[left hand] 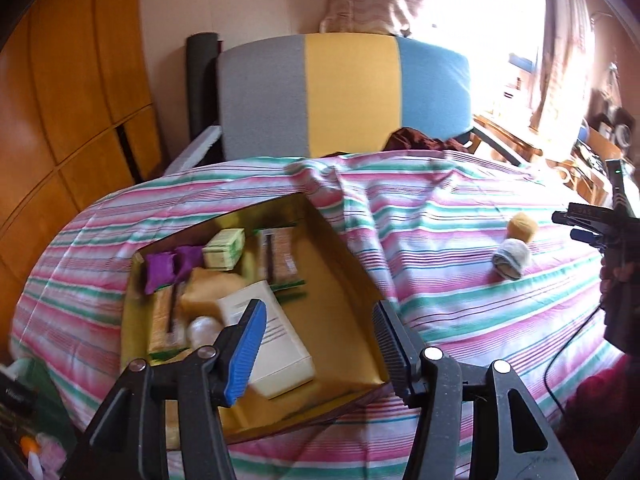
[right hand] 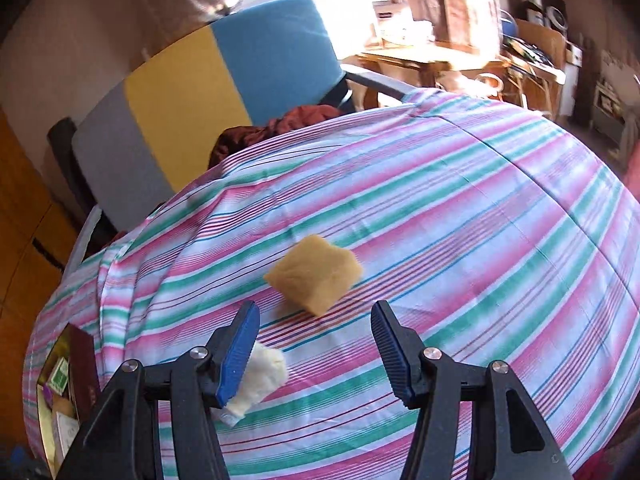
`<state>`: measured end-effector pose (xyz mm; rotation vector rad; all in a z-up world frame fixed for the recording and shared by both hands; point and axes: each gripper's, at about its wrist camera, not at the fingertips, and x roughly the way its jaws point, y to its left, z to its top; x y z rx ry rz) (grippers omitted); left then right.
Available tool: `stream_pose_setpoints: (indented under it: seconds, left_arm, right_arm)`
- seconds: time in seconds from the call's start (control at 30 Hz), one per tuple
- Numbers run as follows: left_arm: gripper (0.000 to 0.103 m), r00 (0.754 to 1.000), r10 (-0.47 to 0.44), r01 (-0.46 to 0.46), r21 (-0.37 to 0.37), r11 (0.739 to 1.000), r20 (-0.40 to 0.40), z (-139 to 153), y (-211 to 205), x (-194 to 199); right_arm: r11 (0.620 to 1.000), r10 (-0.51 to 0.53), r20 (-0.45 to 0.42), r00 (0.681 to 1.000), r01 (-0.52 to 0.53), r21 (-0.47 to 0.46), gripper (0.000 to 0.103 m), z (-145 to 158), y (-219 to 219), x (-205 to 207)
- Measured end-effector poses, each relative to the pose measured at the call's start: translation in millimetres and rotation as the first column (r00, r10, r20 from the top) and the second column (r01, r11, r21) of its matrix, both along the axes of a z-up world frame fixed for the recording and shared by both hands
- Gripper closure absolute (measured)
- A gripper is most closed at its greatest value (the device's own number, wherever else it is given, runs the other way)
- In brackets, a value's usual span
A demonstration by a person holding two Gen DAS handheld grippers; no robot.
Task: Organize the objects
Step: 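Grasp the grey knitted sock with the left tool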
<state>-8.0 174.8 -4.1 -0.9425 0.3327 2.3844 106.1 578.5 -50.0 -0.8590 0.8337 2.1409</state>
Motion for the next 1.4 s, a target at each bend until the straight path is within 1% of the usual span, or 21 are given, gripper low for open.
stream_pose_setpoints:
  seconds: [0.07,0.13,0.2,0.27,0.3,0.37,0.43,0.5,0.57,0.7,0.8,0.83,0.9,0.97,1.0,1.03,1.07,1.1,1.17,1.33,1.4]
  left_arm:
    - [0.044,0.999,-0.050,0.050,-0.002,0.999,-0.002,-1,22,4]
    - [0.044,0.994,-0.108,0.108,-0.011,0.994,0.015,-6,50,5]
    - [0.044,0.986,-0.162,0.162,-0.021,0.987,0.030,-13,77,7]
    - [0.044,0.973,-0.226,0.229,-0.044,0.973,0.050,-24,108,9]
    - [0.044,0.963,-0.263,0.266,-0.058,0.962,0.061,-29,123,10]
    - [0.044,0.944,-0.319,0.324,-0.063,0.944,0.079,-38,150,12]
    - [0.041,0.923,-0.371,0.379,-0.071,0.923,0.099,-46,179,12]
    - [0.027,0.903,-0.416,0.424,-0.069,0.903,0.107,-51,203,11]
    - [0.024,0.883,-0.455,0.465,-0.077,0.882,0.112,-55,226,11]
    - [0.021,0.839,-0.525,0.538,-0.085,0.838,0.142,-66,263,12]
    - [0.021,0.812,-0.561,0.579,-0.105,0.808,0.161,-78,284,13]
    - [0.021,0.808,-0.564,0.585,-0.111,0.804,0.173,-83,291,12]
    - [0.021,0.803,-0.565,0.589,-0.113,0.800,0.189,-90,301,10]
    - [0.022,0.807,-0.556,0.582,-0.113,0.805,0.198,-97,309,6]
    - [0.031,0.809,-0.546,0.576,-0.107,0.811,0.215,-100,311,3]
    - [0.037,0.805,-0.542,0.574,-0.085,0.815,0.243,-103,310,0]
    - [0.041,0.803,-0.536,0.566,-0.053,0.823,0.259,-104,307,-1]
    - [0.043,0.812,-0.528,0.553,-0.038,0.832,0.247,-103,301,0]
    - [0.045,0.827,-0.514,0.532,-0.022,0.846,0.227,-100,284,4]
    - [0.045,0.861,-0.450,0.457,0.025,0.889,0.238,-99,226,18]
    - [0.045,0.877,-0.435,0.438,0.032,0.898,0.205,-100,204,27]
  right_arm:
    - [0.999,-0.042,-0.021,0.999,0.041,-0.020,0.044,0,7,8]
    - [0.998,-0.054,-0.023,0.998,0.053,-0.045,0.044,-2,11,11]
    - [0.995,-0.061,-0.028,0.998,0.058,-0.077,0.044,-5,13,13]
    - [0.994,-0.059,-0.034,0.998,0.055,-0.094,0.044,-6,14,14]
    - [0.993,-0.060,-0.035,0.998,0.057,-0.099,0.044,-6,14,14]
    - [0.991,-0.060,-0.046,0.997,0.054,-0.121,0.044,-7,15,16]
    - [0.988,-0.064,-0.058,0.996,0.055,-0.142,0.044,-9,17,18]
    - [0.986,-0.070,-0.067,0.995,0.058,-0.158,0.044,-10,18,19]
    - [0.983,-0.073,-0.069,0.995,0.060,-0.172,0.044,-11,19,19]
    - [0.977,-0.081,-0.074,0.994,0.065,-0.202,0.044,-16,23,20]
    - [0.974,-0.084,-0.073,0.994,0.066,-0.217,0.044,-18,25,19]
    - [0.974,-0.084,-0.074,0.994,0.066,-0.218,0.044,-18,25,20]
    - [0.975,-0.084,-0.073,0.994,0.066,-0.213,0.044,-17,25,19]
    - [0.975,-0.082,-0.069,0.994,0.066,-0.214,0.044,-18,25,18]
    - [0.974,-0.082,-0.067,0.994,0.066,-0.217,0.044,-19,25,17]
    - [0.974,-0.083,-0.065,0.994,0.067,-0.218,0.044,-19,26,18]
    - [0.974,-0.083,-0.062,0.995,0.067,-0.216,0.044,-19,26,18]
    - [0.974,-0.082,-0.060,0.995,0.068,-0.215,0.044,-20,26,17]
    - [0.974,-0.079,-0.057,0.995,0.065,-0.215,0.044,-20,26,16]
    - [0.977,-0.062,-0.028,0.998,0.055,-0.205,0.044,-22,23,11]
    - [0.977,-0.050,-0.009,0.999,0.047,-0.207,0.044,-25,21,8]
